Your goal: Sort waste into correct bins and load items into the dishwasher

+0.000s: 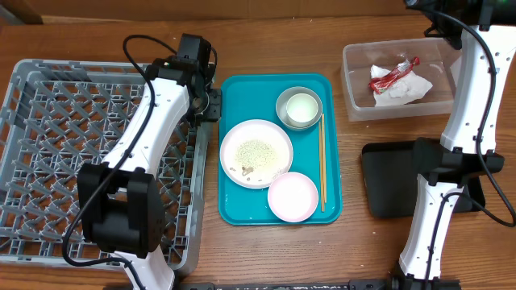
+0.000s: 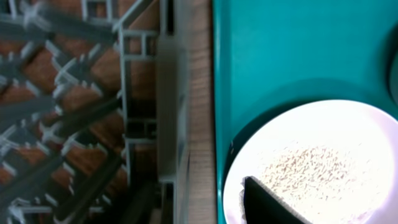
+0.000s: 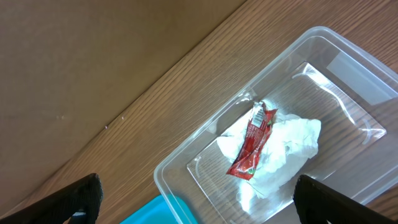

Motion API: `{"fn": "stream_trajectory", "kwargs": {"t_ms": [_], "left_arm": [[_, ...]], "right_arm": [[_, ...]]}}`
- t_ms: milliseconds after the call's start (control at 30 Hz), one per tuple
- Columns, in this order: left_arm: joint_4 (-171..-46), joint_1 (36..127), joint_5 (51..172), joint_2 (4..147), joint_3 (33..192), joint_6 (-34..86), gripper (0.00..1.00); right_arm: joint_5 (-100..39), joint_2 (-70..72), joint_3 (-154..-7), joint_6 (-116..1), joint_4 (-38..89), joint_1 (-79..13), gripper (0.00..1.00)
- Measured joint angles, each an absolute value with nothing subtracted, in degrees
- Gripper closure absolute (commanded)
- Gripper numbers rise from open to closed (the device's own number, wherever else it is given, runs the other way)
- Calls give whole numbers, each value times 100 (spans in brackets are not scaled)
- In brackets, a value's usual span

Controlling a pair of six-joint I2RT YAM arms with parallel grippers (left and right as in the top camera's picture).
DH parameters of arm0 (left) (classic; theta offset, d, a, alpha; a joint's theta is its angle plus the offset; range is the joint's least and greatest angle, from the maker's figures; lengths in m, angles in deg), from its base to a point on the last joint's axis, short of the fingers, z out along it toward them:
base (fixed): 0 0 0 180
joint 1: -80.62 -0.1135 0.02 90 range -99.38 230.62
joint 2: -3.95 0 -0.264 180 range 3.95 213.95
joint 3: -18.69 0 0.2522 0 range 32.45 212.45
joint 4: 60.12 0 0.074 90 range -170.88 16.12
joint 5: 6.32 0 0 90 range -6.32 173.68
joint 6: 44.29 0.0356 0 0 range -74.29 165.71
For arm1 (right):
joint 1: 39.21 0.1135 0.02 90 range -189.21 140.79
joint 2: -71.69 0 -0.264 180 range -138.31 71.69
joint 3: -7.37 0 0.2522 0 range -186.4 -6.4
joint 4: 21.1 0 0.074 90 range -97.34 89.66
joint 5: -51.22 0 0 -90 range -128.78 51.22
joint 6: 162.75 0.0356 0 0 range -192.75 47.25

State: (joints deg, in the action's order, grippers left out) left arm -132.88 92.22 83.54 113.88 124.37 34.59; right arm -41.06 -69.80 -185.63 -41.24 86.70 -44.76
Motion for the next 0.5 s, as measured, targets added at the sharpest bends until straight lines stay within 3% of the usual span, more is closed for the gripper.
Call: {"fn": "stream_trajectory", "kwargs": {"t_ms": [300,500], "left_arm": [[-13435,9222,8002,11843,12444,3359,45],[-13487,9222,7995,12046,12444,3335,62]], "right_arm": [[-4106,-6980,-18563,-4122,8668,-4478,0],[-4108,-6980,-18563,-4124,8670,-4476,0]]}}
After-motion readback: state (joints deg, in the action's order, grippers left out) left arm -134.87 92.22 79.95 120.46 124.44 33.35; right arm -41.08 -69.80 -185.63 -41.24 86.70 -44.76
